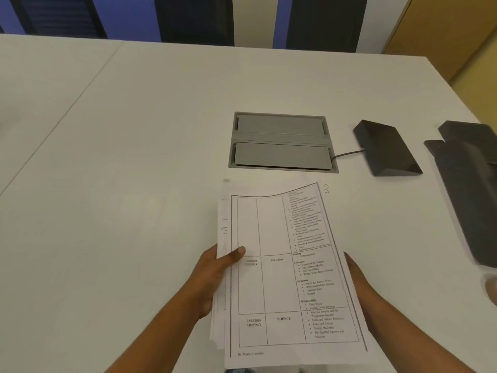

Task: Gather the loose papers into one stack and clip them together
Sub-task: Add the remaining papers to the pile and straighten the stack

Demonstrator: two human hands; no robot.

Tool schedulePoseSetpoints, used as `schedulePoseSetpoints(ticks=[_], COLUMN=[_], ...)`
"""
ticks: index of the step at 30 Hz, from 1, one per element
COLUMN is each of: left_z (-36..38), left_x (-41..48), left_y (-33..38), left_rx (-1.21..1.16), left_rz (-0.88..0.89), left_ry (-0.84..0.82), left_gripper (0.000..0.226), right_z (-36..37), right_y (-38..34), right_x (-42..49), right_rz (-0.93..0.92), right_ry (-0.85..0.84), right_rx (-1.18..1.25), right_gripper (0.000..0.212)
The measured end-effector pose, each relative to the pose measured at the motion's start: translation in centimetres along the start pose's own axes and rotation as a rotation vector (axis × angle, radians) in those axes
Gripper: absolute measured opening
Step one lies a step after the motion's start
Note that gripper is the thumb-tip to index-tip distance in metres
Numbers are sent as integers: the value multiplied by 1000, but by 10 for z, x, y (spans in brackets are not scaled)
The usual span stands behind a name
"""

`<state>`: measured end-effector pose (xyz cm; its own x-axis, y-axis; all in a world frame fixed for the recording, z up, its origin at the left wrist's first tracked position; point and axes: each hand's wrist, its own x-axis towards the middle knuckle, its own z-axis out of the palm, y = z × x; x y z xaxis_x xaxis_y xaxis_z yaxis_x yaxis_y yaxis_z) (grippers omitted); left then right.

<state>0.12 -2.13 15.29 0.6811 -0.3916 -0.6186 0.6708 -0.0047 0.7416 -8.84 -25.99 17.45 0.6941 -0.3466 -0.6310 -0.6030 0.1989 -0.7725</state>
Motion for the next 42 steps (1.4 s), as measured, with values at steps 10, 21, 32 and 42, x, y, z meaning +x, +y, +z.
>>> schedulePoseSetpoints(ticks=[10,21,32,42], left_z=[9,24,13,21], left_x=[4,21,39,39], left_y=[-18,7,12,43], left_rx=[71,157,370,413], left_rz=[110,450,670,724], left_ry=[143,184,147,54], left_gripper=[38,14,39,23], right_z=[-16,3,4,-4], right_y=[18,-7,-14,-26], right_x=[14,36,53,60], right_rz=[-134,-392,-533,-579], right_ry=[-218,-65,-18,-65], right_rx=[85,38,-68,-105], right_gripper=[74,23,32,35])
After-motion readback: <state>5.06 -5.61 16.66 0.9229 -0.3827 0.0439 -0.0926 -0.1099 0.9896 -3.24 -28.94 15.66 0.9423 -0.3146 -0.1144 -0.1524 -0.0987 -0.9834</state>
